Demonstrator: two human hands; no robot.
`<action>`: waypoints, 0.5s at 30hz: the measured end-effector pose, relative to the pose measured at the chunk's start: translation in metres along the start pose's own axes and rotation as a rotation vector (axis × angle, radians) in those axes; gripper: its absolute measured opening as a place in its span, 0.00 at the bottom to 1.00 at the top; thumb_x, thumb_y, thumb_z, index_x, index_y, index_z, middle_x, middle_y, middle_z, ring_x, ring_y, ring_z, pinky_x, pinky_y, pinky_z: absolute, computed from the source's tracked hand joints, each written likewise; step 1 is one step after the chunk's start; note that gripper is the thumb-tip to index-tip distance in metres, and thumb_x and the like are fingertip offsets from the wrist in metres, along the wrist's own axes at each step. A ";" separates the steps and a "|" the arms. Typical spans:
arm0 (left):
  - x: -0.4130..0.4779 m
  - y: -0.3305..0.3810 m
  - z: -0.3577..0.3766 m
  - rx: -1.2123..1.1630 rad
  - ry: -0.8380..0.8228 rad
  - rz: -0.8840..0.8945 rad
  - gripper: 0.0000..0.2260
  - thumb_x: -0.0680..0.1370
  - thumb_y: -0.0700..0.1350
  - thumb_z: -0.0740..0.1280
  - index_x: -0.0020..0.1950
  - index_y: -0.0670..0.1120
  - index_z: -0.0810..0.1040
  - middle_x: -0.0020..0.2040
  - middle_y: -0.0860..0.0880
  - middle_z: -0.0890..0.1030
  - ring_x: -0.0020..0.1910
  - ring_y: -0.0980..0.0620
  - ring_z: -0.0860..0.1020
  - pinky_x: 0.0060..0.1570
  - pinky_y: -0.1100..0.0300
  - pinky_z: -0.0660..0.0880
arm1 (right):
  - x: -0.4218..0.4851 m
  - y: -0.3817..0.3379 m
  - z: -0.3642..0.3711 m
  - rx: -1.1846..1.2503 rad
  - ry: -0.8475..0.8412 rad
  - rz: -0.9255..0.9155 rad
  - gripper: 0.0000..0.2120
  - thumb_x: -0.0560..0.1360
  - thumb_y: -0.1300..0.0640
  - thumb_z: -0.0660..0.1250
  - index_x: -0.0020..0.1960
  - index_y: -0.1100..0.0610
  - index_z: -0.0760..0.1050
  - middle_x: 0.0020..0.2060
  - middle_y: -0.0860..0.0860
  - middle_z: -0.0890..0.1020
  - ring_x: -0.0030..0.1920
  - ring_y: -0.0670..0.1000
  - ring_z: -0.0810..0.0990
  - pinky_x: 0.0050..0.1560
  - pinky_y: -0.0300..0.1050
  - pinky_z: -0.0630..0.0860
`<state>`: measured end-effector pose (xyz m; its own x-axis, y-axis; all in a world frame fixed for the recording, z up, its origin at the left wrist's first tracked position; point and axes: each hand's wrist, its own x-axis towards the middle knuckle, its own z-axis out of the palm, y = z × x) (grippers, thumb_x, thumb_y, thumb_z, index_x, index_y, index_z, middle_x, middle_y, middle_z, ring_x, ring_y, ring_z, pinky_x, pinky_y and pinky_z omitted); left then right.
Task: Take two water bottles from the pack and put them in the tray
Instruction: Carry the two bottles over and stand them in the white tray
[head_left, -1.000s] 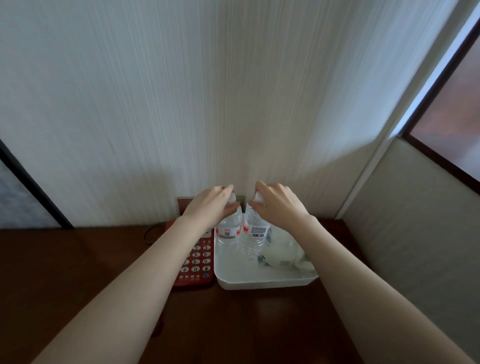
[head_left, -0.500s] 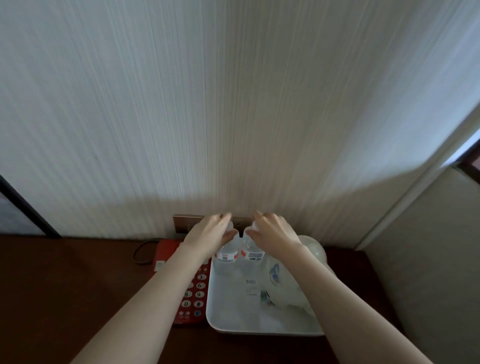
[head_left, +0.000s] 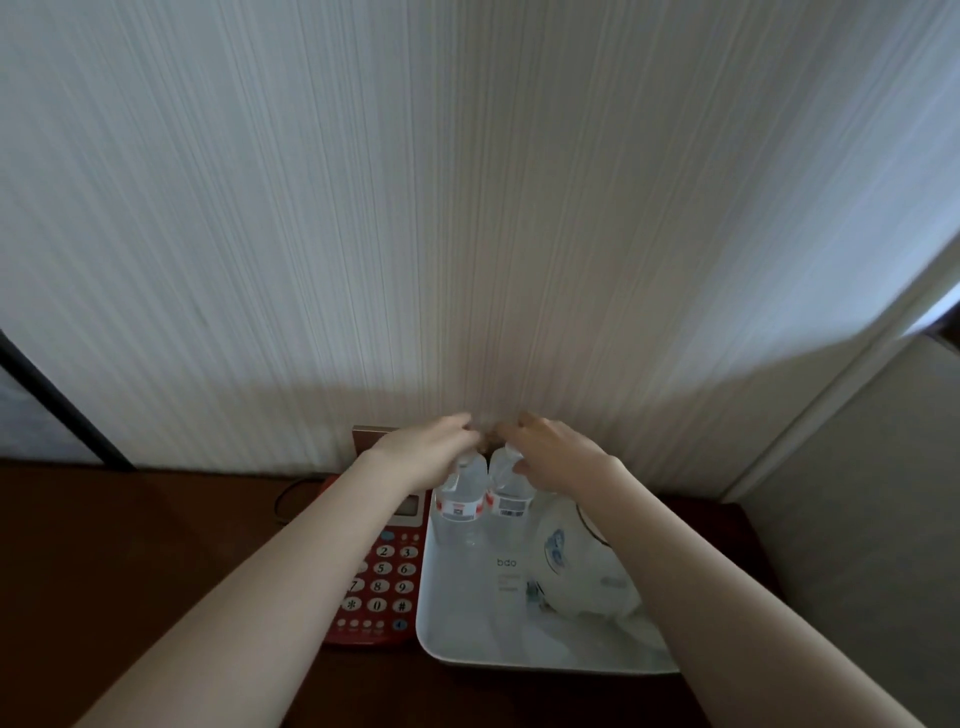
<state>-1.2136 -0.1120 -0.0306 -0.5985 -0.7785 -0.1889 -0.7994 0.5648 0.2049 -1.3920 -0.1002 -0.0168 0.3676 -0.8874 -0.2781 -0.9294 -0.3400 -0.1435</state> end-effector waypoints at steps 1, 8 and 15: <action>0.000 -0.001 0.000 0.026 0.024 0.021 0.18 0.77 0.32 0.61 0.65 0.47 0.71 0.58 0.46 0.70 0.53 0.43 0.75 0.46 0.45 0.77 | 0.000 0.000 0.000 -0.002 0.001 -0.008 0.22 0.77 0.60 0.65 0.68 0.53 0.64 0.58 0.60 0.72 0.58 0.62 0.75 0.52 0.53 0.74; 0.008 0.006 0.004 0.045 0.080 -0.162 0.16 0.80 0.41 0.63 0.67 0.43 0.68 0.66 0.41 0.71 0.60 0.42 0.73 0.50 0.50 0.74 | -0.002 0.001 0.006 0.091 0.098 0.117 0.13 0.79 0.57 0.62 0.60 0.62 0.69 0.54 0.60 0.78 0.54 0.62 0.77 0.42 0.48 0.70; 0.024 0.021 0.008 0.143 0.154 -0.334 0.10 0.79 0.38 0.64 0.60 0.40 0.75 0.51 0.41 0.79 0.48 0.44 0.79 0.41 0.56 0.75 | 0.008 -0.006 0.012 0.217 0.218 0.275 0.14 0.79 0.52 0.60 0.55 0.64 0.72 0.50 0.60 0.80 0.51 0.61 0.78 0.40 0.48 0.69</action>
<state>-1.2449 -0.1167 -0.0388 -0.2978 -0.9518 -0.0736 -0.9546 0.2973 0.0186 -1.3829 -0.1016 -0.0293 0.0694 -0.9891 -0.1298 -0.9549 -0.0282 -0.2955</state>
